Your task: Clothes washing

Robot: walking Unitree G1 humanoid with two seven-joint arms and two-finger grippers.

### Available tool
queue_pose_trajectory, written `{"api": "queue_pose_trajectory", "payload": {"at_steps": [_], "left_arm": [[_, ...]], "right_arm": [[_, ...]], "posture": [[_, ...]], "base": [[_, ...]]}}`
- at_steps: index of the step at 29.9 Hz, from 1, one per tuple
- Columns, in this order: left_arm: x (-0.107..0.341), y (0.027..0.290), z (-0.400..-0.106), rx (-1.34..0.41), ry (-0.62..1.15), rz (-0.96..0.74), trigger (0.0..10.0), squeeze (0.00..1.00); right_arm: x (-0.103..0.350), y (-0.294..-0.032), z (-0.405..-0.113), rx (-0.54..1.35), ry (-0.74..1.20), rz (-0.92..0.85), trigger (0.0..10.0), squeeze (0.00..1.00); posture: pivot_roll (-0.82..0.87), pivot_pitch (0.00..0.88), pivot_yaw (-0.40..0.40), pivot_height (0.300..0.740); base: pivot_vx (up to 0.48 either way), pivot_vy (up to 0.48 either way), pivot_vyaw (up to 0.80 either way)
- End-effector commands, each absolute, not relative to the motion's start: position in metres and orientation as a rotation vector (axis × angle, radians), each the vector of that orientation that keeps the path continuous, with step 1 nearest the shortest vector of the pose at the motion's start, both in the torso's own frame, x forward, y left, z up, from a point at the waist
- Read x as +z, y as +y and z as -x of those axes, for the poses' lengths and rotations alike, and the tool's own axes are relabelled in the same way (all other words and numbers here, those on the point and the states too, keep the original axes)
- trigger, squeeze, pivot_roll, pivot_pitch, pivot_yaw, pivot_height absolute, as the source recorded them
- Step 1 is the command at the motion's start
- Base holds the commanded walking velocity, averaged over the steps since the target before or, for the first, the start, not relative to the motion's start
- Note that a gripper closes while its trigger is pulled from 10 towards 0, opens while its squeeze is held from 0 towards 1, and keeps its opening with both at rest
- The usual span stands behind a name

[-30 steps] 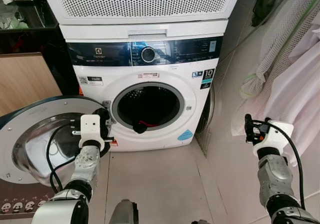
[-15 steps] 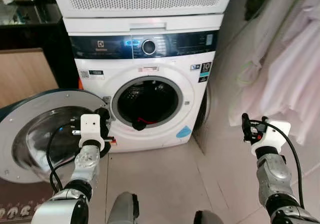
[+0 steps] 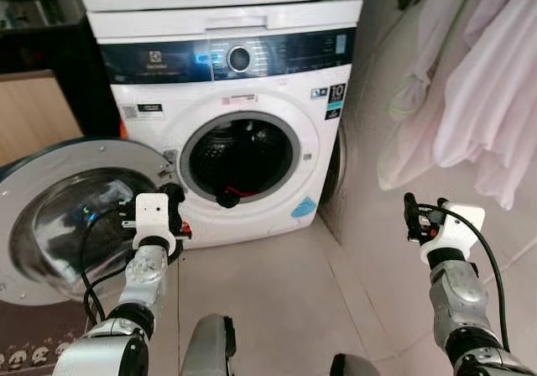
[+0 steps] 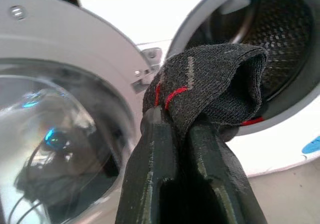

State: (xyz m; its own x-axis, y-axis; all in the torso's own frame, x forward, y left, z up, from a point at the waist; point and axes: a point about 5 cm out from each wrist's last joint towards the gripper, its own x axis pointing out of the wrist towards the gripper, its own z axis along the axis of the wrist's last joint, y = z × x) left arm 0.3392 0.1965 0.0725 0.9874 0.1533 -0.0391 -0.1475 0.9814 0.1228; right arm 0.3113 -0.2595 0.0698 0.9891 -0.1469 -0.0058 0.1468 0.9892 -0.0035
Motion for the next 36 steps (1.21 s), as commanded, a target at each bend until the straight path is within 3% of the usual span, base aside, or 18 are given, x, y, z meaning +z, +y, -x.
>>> {"api": "queue_pose_trajectory", "payload": {"at_steps": [1, 6, 10, 30, 36], "left_arm": [[0.0804, 0.1973, -0.3445, 0.155, 0.031, -0.110, 10.0, 0.00], [0.0810, 0.1980, -0.3454, 0.159, 0.036, -0.108, 10.0, 0.00], [0.0820, 0.1991, -0.3462, 0.164, 0.037, -0.108, 10.0, 0.00], [0.0834, 0.2005, -0.3479, 0.162, 0.046, -0.111, 10.0, 0.00], [0.0830, 0.2008, -0.3477, 0.163, 0.050, -0.111, 10.0, 0.00]], "right_arm": [[0.0750, -0.2596, -0.3143, -0.142, -0.012, 0.014, 10.0, 0.00], [0.0751, -0.2597, -0.3145, -0.138, -0.008, 0.028, 10.0, 0.00], [0.0735, -0.2594, -0.3139, -0.137, 0.003, 0.030, 10.0, 0.00], [0.0706, -0.2601, -0.3126, -0.155, 0.010, -0.014, 10.0, 0.00], [0.0702, -0.2595, -0.3125, -0.152, 0.011, -0.017, 10.0, 0.00]], "posture": [[0.04, 0.005, -0.006, 0.599], [0.04, 0.017, -0.009, 0.599], [0.04, 0.020, -0.009, 0.599], [0.04, 0.035, -0.005, 0.599], [0.04, 0.035, -0.005, 0.599]], "base": [[0.000, 0.000, 0.00], [0.000, 0.000, 0.00], [0.000, 0.000, 0.80], [0.036, 0.000, 0.00], [0.249, 0.000, -0.68]]}}
